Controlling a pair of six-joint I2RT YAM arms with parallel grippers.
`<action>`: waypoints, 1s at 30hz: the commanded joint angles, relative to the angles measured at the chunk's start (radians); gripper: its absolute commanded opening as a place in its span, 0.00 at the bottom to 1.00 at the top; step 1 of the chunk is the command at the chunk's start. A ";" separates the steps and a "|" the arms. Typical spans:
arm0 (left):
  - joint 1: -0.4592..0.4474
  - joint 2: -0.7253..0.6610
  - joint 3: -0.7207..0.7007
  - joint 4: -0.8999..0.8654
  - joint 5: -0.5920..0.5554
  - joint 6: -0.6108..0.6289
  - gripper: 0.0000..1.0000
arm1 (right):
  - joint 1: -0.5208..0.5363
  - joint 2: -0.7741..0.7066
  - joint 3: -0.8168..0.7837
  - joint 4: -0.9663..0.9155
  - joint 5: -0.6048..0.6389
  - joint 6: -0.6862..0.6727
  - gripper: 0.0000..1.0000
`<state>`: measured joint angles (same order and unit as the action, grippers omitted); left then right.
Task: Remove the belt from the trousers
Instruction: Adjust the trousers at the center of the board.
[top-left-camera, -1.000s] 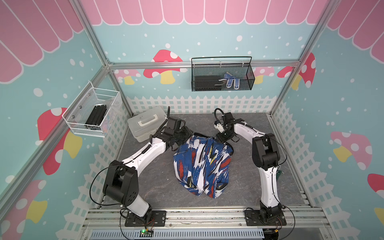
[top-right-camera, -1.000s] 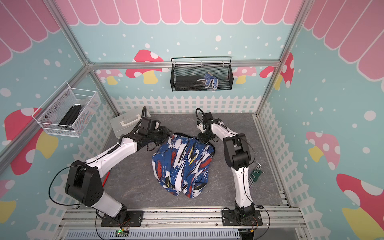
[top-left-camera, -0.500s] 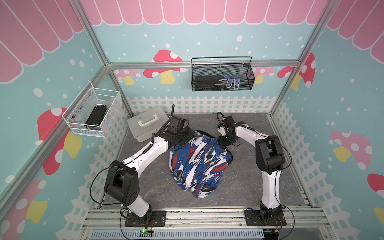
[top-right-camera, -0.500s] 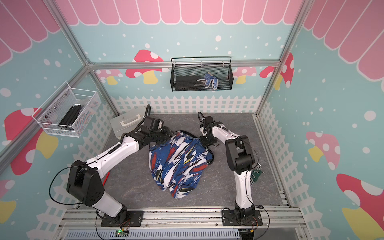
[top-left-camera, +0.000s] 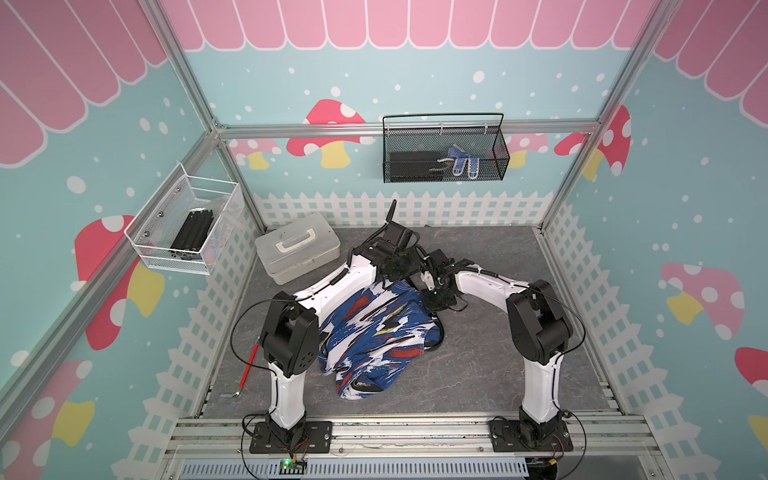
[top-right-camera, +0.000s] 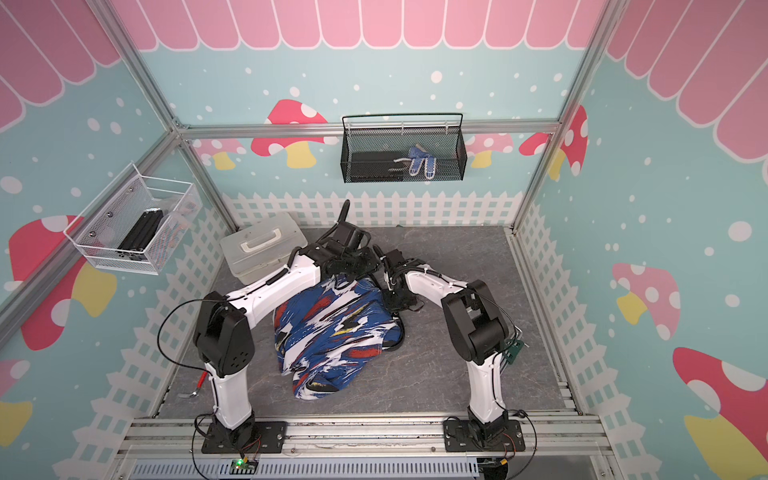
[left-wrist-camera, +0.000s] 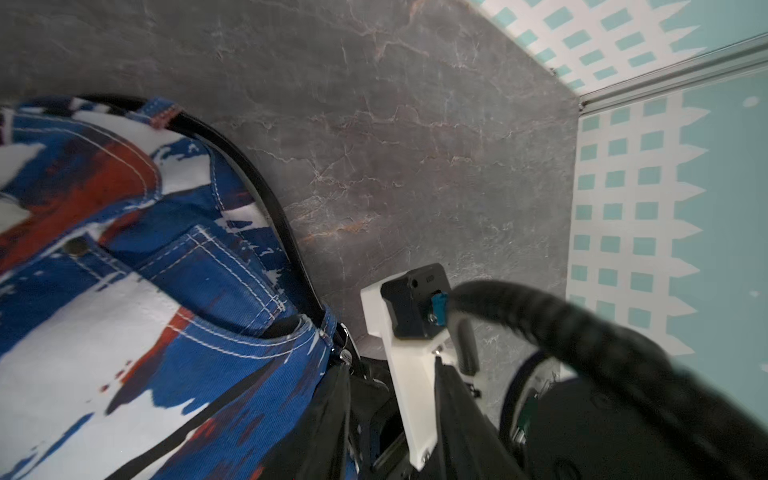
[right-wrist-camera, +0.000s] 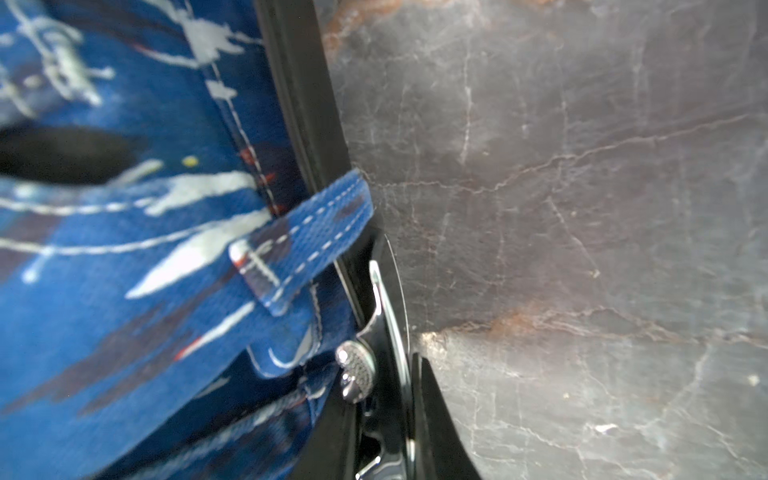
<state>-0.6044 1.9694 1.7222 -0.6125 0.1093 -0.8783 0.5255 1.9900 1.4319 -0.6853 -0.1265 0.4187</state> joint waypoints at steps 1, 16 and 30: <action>0.008 0.026 0.065 -0.111 -0.073 0.018 0.37 | 0.004 -0.055 -0.033 -0.042 0.041 0.016 0.00; 0.084 0.226 0.204 -0.097 -0.031 -0.016 0.39 | 0.002 -0.143 -0.095 0.037 -0.036 0.004 0.00; 0.141 0.349 0.272 -0.043 0.085 -0.075 0.38 | 0.001 -0.137 -0.123 0.085 -0.116 -0.025 0.00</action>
<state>-0.4553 2.2978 1.9556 -0.6735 0.1703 -0.9215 0.5236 1.8729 1.3151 -0.6159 -0.1810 0.4046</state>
